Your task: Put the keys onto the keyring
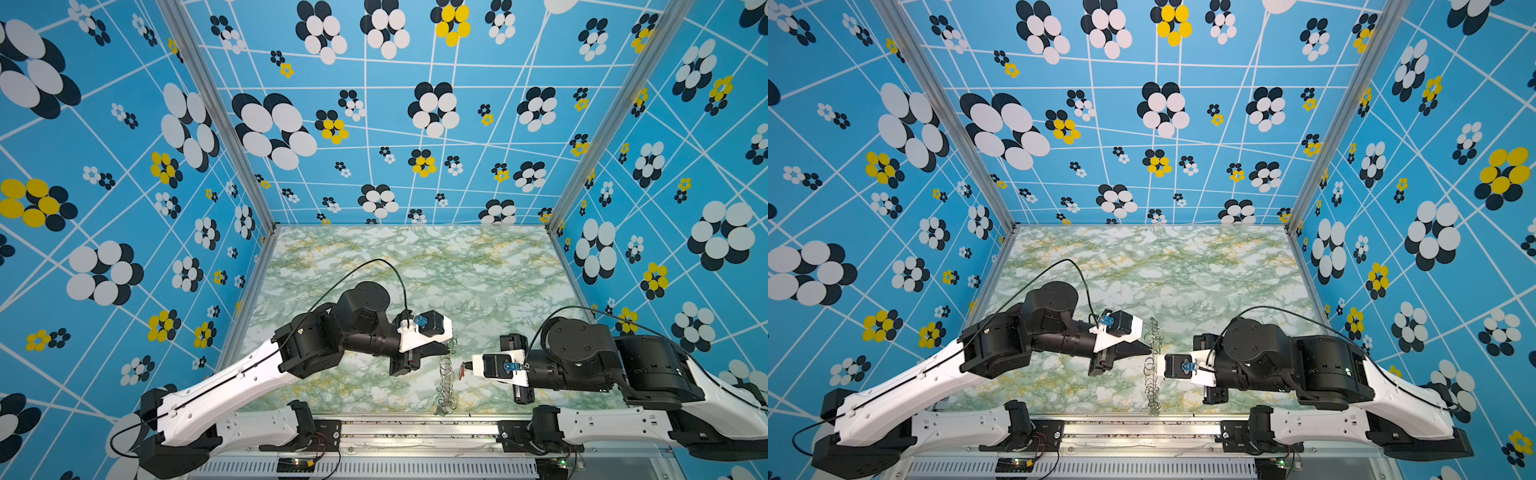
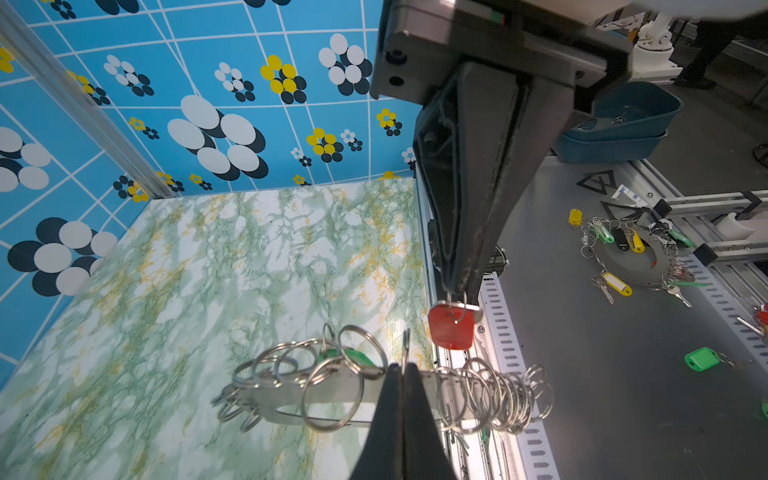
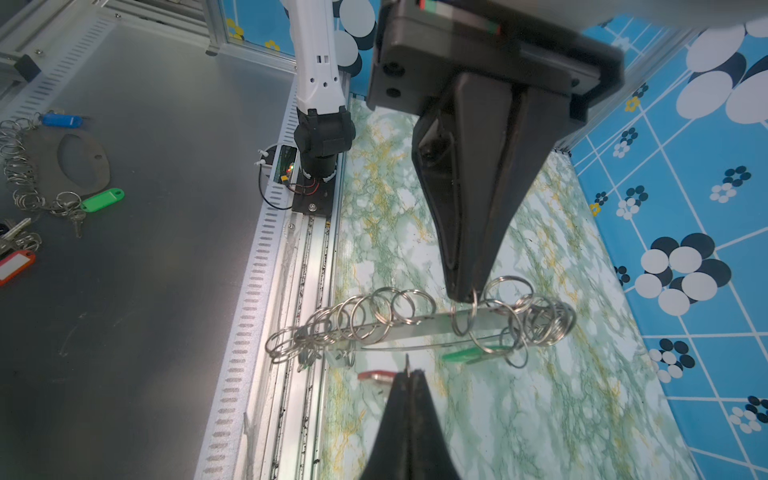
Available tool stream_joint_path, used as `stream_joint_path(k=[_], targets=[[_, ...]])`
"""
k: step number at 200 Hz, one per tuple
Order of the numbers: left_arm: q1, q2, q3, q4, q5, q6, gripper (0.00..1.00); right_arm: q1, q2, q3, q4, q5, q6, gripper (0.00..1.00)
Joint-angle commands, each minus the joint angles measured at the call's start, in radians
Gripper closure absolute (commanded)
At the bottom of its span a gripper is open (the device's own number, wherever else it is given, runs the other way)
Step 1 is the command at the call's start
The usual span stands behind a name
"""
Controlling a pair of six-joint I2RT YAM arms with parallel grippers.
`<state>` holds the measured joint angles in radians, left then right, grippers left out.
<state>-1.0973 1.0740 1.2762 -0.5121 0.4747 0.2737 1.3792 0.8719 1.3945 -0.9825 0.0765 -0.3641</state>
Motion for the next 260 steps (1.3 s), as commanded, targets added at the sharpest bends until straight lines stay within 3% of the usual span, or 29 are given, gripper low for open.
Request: stream_joint_path(k=[1, 128, 199, 260], targets=[[-0.016, -0.024, -0.019, 0.055, 0.005, 0.03, 1.0, -0.018, -0.016, -0.015, 0.032, -0.026, 0.036, 1.0], [-0.093, -0.035, -0.035, 0.014, -0.068, 0.168, 1.0, -0.071, 0.022, 0.047, -0.014, -0.202, 0.031, 1.0], [-0.213, -0.121, -0.153, 0.135, -0.223, 0.395, 1.0, -0.074, 0.018, 0.041, -0.041, -0.202, 0.052, 1.0], [-0.24, -0.151, -0.203, 0.207, -0.275, 0.506, 1.0, -0.074, 0.045, 0.058, -0.086, -0.316, 0.05, 1.0]])
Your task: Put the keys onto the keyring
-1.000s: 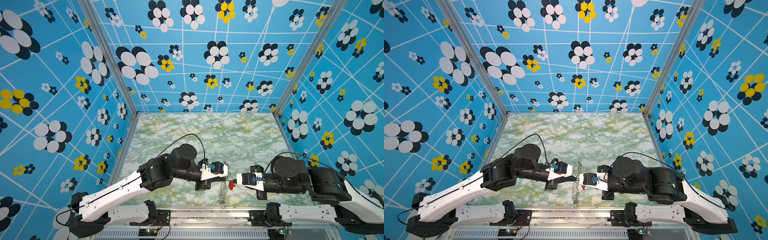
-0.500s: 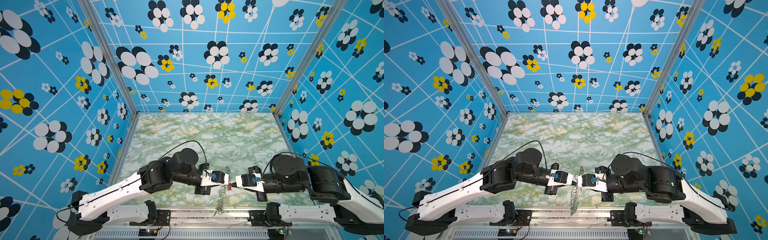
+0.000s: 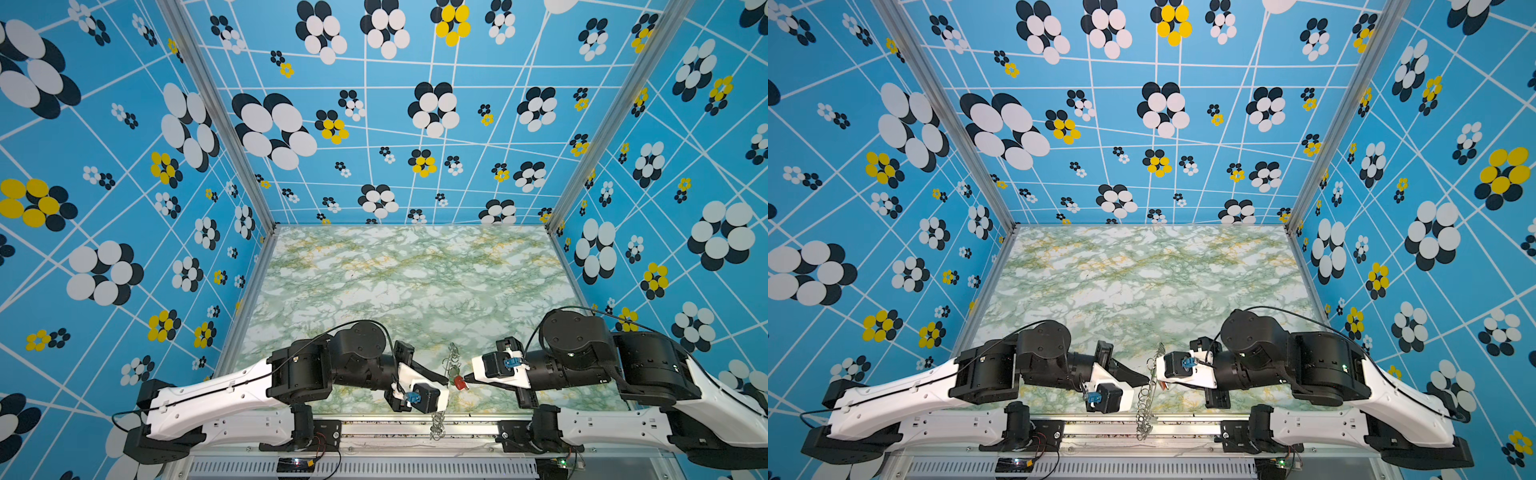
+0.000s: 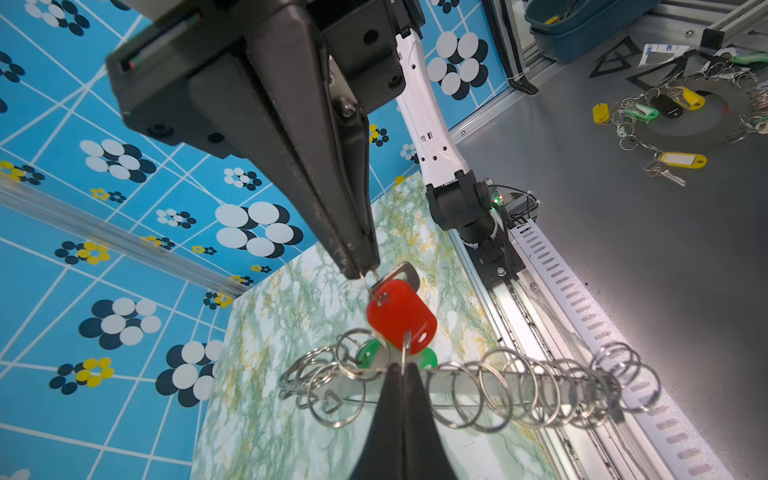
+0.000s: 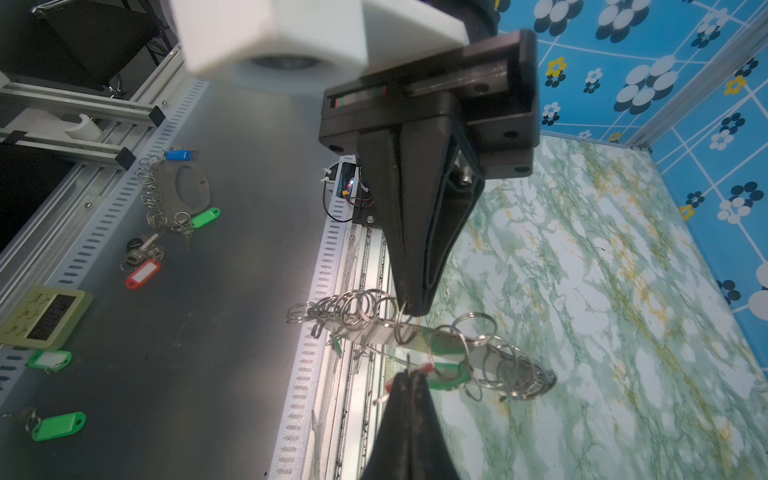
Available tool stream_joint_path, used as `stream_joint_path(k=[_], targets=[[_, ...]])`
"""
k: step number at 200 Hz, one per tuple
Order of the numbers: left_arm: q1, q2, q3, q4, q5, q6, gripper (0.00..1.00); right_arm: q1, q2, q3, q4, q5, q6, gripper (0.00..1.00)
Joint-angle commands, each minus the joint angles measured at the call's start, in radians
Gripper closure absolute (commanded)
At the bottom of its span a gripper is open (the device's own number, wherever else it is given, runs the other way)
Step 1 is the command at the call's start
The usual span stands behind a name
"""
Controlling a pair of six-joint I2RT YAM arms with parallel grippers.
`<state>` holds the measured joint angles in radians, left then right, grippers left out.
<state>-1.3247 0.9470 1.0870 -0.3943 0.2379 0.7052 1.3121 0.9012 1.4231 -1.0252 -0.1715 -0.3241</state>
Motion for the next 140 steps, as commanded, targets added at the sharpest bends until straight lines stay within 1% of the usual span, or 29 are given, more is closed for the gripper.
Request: stream_joint_path(k=[1, 34, 77, 121, 140], targets=[[-0.013, -0.025, -0.014, 0.09, -0.039, 0.076, 1.0, -0.007, 0.017, 0.03, -0.045, -0.069, 0.011, 1.0], [-0.016, -0.036, -0.053, 0.151, -0.047, 0.13, 1.0, -0.007, 0.019, 0.027, -0.044, -0.052, -0.006, 1.0], [-0.017, -0.025, -0.054, 0.16, -0.048, 0.177, 1.0, -0.007, 0.017, 0.017, -0.038, -0.006, -0.03, 1.0], [-0.016, -0.018, -0.049, 0.156, -0.048, 0.183, 1.0, -0.006, 0.01, 0.005, -0.027, 0.056, -0.043, 1.0], [-0.016, -0.003, -0.029, 0.128, -0.055, 0.167, 1.0, -0.004, -0.005, 0.0, -0.007, 0.082, -0.046, 1.0]])
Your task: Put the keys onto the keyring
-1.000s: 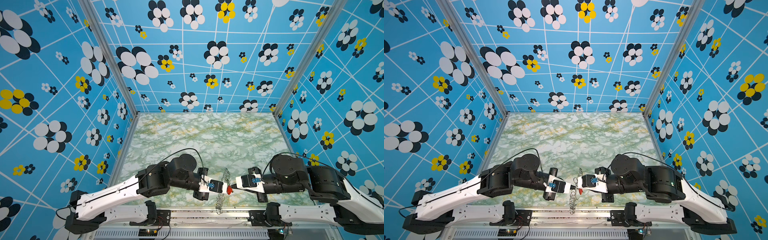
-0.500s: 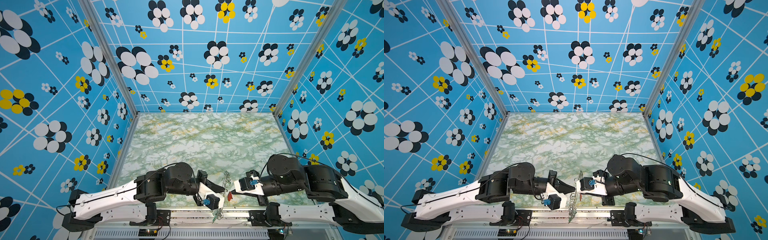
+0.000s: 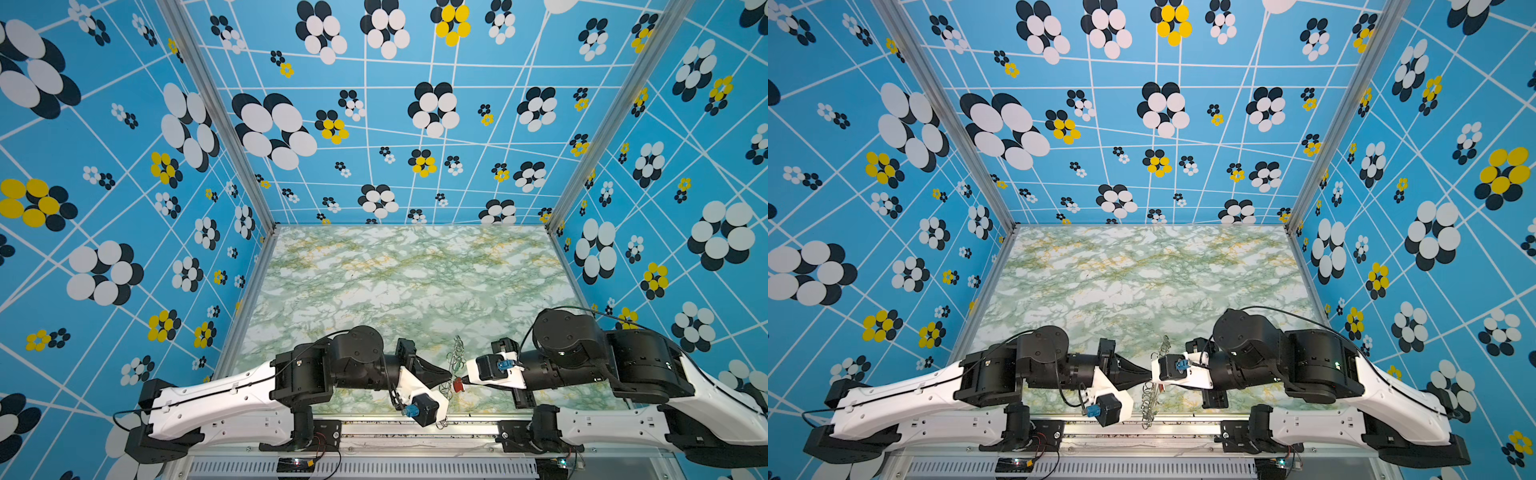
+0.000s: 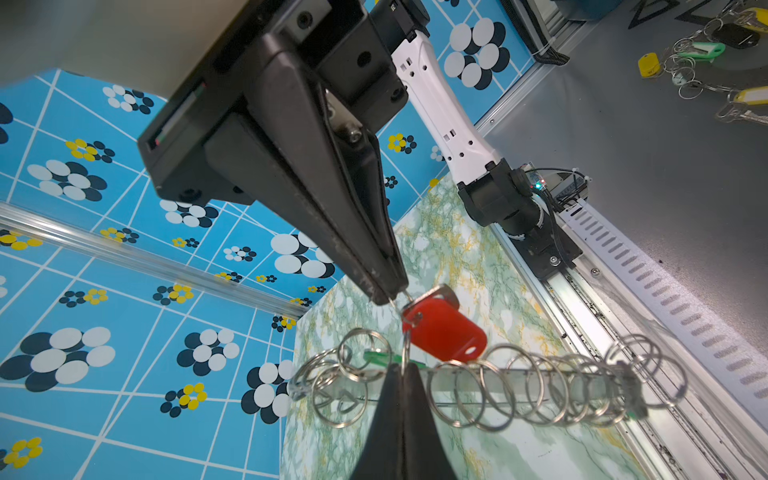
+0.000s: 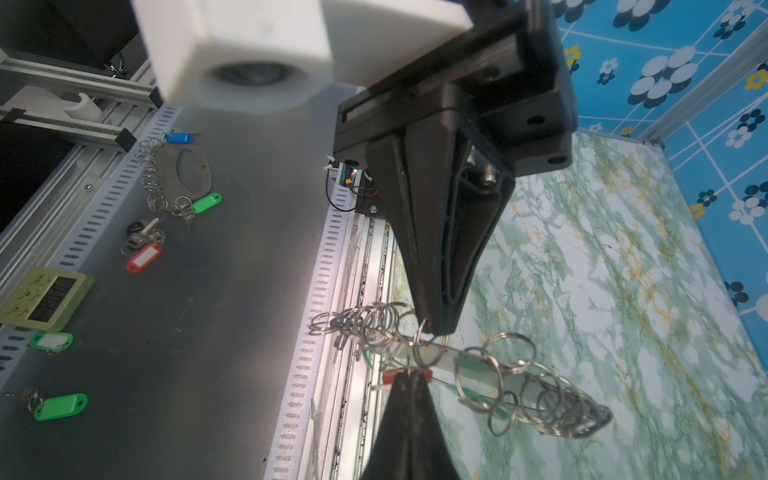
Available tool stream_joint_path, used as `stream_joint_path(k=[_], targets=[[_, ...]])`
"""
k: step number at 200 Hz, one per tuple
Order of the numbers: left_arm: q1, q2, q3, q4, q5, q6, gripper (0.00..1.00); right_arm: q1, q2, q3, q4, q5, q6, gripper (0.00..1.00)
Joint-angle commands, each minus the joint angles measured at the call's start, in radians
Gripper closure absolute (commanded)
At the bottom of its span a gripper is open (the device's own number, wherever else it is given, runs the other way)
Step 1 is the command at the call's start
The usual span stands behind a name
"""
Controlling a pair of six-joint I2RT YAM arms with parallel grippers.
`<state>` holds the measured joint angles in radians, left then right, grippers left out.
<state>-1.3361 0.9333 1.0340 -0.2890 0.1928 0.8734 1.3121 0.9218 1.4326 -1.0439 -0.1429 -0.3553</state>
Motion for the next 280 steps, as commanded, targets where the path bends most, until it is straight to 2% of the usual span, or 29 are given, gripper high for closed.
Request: stream_joint_path(k=[1, 67, 135, 239, 280], targets=[[-0.005, 0.013, 0.025, 0.019, -0.012, -0.001, 1.0, -0.005, -0.027, -0.009, 0.011, 0.054, -0.015, 1.0], [-0.005, 0.061, 0.114, -0.099, -0.049, -0.094, 1.0, 0.057, 0.002, 0.004, -0.017, 0.144, -0.039, 1.0], [-0.003, 0.07, 0.133, -0.131, -0.062, -0.119, 1.0, 0.116, 0.023, 0.037, -0.065, 0.283, -0.071, 1.0], [-0.003, 0.084, 0.15, -0.137, -0.099, -0.131, 1.0, 0.119, 0.025, 0.036, -0.047, 0.242, -0.057, 1.0], [-0.006, 0.069, 0.107, -0.073, -0.129, -0.121, 1.0, 0.119, 0.025, 0.028, -0.038, 0.286, -0.037, 1.0]])
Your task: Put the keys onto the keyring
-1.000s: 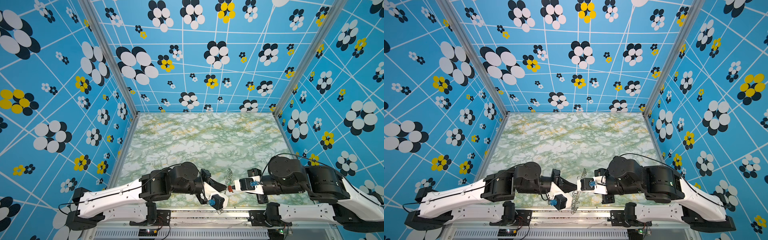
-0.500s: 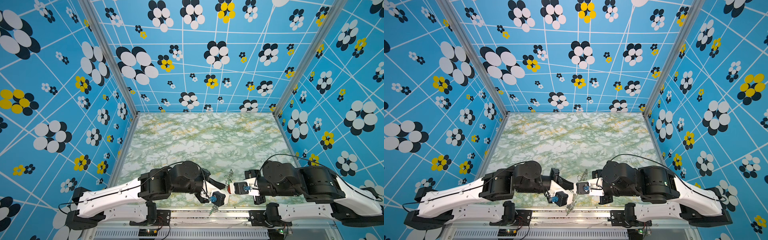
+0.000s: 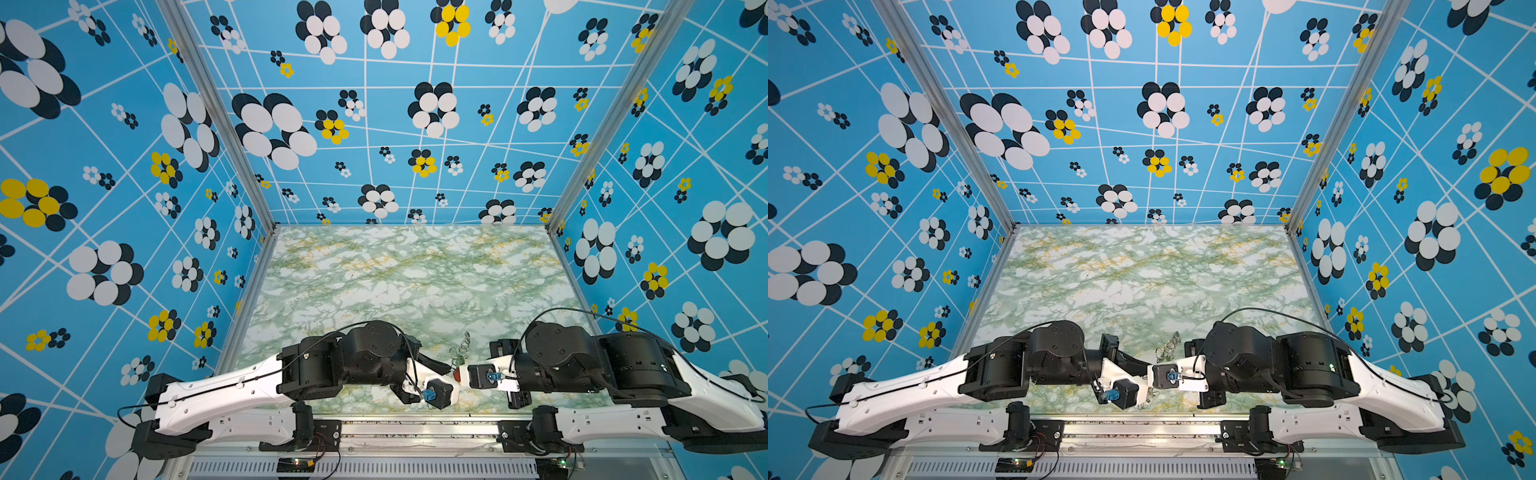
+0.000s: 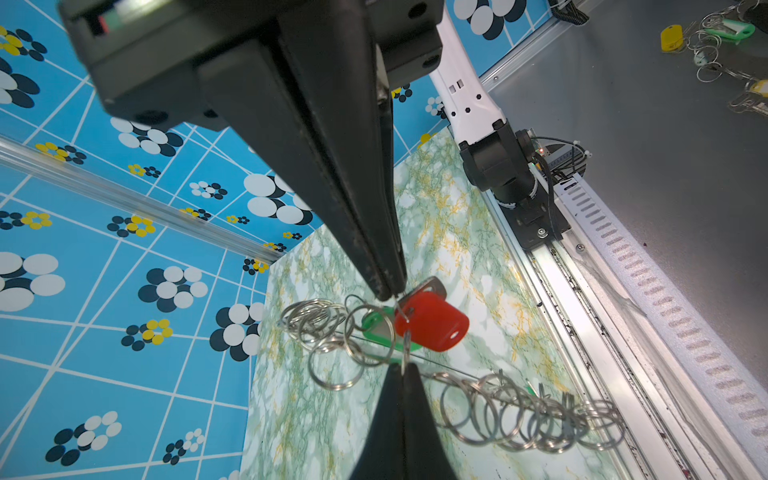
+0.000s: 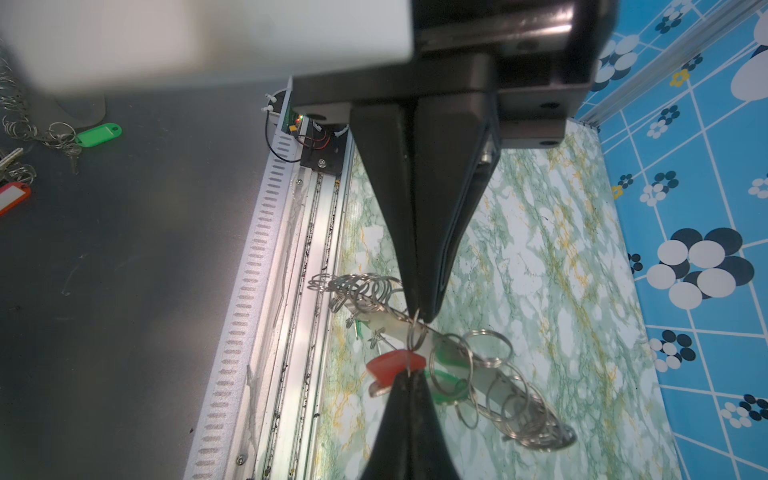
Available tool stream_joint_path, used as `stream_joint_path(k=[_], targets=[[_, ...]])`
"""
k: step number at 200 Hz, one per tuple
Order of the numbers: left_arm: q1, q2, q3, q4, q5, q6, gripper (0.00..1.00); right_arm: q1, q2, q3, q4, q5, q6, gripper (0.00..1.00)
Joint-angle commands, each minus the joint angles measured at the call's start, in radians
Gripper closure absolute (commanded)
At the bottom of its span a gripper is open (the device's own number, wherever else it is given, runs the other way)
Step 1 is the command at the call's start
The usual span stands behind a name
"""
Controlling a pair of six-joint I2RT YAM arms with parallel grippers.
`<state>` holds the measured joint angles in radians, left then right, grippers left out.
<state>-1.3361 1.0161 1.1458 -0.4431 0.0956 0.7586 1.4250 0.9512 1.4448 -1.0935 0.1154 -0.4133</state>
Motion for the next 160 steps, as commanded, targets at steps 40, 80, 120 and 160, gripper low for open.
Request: stream_joint_path(k=[40, 80, 120, 160], targets=[[-0.017, -0.012, -0.049, 0.143, -0.103, 0.044, 1.0, 0.006, 0.005, 0.026, -0.004, 0.13, 0.087, 1.0], [-0.02, -0.003, -0.055, 0.17, -0.129, 0.069, 1.0, 0.006, 0.009, 0.032, 0.0, 0.16, 0.098, 1.0], [-0.021, -0.002, -0.047, 0.169, -0.153, 0.081, 1.0, 0.005, 0.017, 0.031, -0.007, 0.148, 0.091, 1.0], [-0.022, -0.003, -0.049, 0.169, -0.166, 0.085, 1.0, 0.005, 0.018, 0.037, -0.006, 0.161, 0.085, 1.0]])
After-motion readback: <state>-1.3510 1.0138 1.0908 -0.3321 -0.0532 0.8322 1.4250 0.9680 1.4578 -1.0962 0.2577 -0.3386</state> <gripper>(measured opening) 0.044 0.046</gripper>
